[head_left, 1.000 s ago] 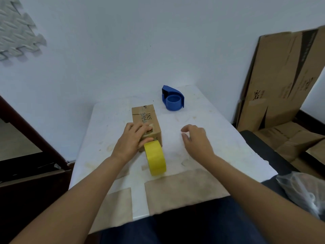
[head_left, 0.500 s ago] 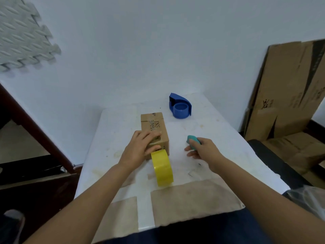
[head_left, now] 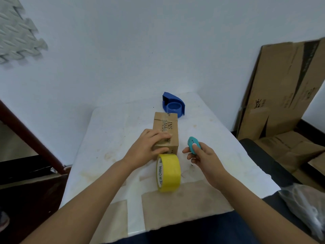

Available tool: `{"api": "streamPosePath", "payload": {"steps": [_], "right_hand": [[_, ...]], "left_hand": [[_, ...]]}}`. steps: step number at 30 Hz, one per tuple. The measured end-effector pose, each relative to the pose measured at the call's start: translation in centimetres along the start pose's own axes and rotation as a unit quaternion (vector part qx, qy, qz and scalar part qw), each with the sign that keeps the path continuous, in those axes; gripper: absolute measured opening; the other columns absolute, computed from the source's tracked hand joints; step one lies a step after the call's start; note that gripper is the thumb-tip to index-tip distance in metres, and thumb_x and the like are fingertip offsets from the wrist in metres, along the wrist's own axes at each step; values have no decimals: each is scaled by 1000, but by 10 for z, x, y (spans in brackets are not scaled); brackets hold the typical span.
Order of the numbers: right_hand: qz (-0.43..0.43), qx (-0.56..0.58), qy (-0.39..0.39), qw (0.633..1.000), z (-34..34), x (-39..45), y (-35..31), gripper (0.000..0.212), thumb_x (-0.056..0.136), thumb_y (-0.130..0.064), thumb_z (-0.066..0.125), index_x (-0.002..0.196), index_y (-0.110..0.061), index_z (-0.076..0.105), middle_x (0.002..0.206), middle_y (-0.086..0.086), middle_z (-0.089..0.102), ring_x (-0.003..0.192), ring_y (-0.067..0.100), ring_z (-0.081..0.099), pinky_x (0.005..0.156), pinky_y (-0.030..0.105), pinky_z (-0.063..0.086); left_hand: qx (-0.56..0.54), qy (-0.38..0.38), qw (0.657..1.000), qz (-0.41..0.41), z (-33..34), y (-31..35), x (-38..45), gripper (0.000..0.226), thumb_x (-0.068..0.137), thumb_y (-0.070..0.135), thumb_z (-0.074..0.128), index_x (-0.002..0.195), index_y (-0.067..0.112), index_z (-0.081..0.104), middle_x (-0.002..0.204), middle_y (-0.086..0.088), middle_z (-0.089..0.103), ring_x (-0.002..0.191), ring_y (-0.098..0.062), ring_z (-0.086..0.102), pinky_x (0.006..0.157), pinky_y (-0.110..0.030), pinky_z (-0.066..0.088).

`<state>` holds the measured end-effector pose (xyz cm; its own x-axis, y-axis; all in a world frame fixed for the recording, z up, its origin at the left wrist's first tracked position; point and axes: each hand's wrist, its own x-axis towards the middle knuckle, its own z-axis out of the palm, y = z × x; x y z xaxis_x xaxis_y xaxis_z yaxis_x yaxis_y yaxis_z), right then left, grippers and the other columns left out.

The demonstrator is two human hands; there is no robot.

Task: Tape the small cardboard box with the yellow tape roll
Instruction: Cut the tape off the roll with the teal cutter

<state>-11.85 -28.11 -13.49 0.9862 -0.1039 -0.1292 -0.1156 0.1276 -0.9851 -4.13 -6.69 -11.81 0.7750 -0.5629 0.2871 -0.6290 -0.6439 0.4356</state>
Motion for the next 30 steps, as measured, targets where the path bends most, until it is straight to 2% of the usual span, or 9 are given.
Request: {"api": "streamPosePath", "payload": {"steps": [8,13,15,18,20,22,26,28,30], "right_hand": [[-82,-108,40,990,13,-1,-8,27,99,-34,46,91,-11,59,72,-1,67,62,7,58,65,24,46],[-146,-152,43,977,26,2,-23,27,99,-36,45,92,-13,58,78,1,70,69,8,59,69,20,48],[-163,-194,37,967,32,5,-26,29,99,-38,44,90,-15,57,80,4,70,62,9,51,60,17,43],[-185,-211,13,960,41,9,-31,20,99,-37,45,81,-31,53,75,1,67,61,4,54,57,14,44],[-194,-217,-5,957,46,12,-33,17,99,-36,45,84,-33,53,77,-1,70,70,7,62,64,17,49],[-197,-247,-25,949,48,16,-34,15,99,-37,45,92,-28,55,78,-2,71,74,5,65,67,15,50],[-202,-281,-54,937,47,22,-33,17,99,-37,43,98,-26,56,78,-3,72,83,7,70,79,28,56],[-209,-288,-62,933,48,24,-32,15,99,-37,43,92,-31,54,77,-3,73,83,8,70,80,31,56],[-214,-306,-69,925,50,24,-32,14,99,-39,42,89,-34,51,78,-4,72,84,8,70,80,32,55]], "left_hand": [[-94,-50,992,-60,-15,5,3,56,86,36,67,137,39,46,138,12,49,123,-8,38,102,-26,35],[-72,-87,993,-38,-22,-5,2,53,87,32,67,137,37,47,143,20,44,124,-6,40,103,-26,36],[-58,-97,993,-29,-24,-8,4,54,87,31,67,137,35,48,145,19,44,126,-7,40,105,-29,37],[-86,-109,989,-45,-23,-2,6,54,85,35,69,136,37,49,146,21,41,129,-2,38,108,-29,36],[-183,-97,973,-99,-26,6,4,52,84,44,67,133,45,50,148,25,36,130,3,37,106,-24,35],[-247,-27,957,-152,-31,11,1,44,87,40,64,130,43,53,147,25,36,129,3,39,101,-20,35],[-303,112,899,-295,-39,20,-14,18,93,28,58,106,20,67,112,-3,67,93,-14,66,80,-27,56],[-349,53,863,-361,-41,29,-21,32,96,36,52,95,7,66,94,-13,69,76,-19,69,75,-33,60],[-363,-46,839,-403,-41,40,-26,51,94,50,46,96,4,68,88,-12,72,74,-21,72,69,-30,60]]}}
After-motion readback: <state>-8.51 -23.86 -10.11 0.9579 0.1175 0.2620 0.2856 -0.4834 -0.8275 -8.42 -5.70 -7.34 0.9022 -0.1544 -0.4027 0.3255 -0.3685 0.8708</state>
